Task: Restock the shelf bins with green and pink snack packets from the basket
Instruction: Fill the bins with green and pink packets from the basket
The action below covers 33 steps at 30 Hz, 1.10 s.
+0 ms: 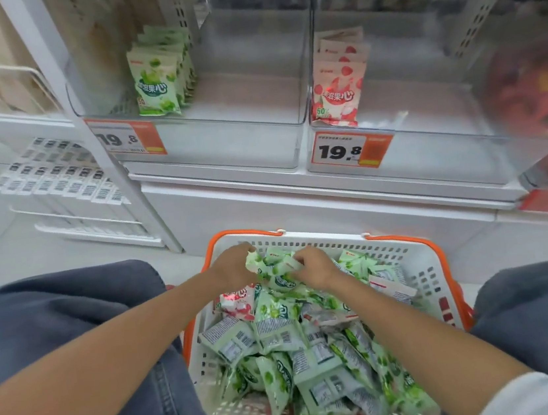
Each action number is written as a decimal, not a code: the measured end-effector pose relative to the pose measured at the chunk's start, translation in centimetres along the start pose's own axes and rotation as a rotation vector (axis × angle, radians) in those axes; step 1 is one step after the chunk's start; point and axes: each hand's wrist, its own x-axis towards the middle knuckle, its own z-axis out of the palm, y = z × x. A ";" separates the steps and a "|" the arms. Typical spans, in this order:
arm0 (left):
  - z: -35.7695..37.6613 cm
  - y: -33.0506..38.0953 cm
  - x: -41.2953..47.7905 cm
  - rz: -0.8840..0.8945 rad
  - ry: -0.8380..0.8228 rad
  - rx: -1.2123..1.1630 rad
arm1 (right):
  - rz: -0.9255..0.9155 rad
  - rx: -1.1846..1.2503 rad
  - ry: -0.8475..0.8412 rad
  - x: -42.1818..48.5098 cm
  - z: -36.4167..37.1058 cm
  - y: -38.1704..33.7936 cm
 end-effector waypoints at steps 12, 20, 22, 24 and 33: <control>-16.0 3.5 -5.4 0.281 0.419 -0.231 | -0.554 -0.135 0.204 -3.7 -16.8 -19.0; -26.8 1.6 -4.6 0.257 0.851 -0.373 | -0.650 -0.071 0.496 1.7 -21.3 -28.8; -27.6 0.0 -3.9 0.203 0.905 -0.317 | -0.615 -0.039 0.471 4.5 -20.4 -30.1; -27.7 -1.7 -3.1 0.158 0.985 -0.267 | -0.575 -0.045 0.426 7.7 -19.0 -31.0; -25.8 -3.5 -0.1 0.019 1.193 -0.208 | -0.552 -0.325 0.570 14.7 -14.1 -31.4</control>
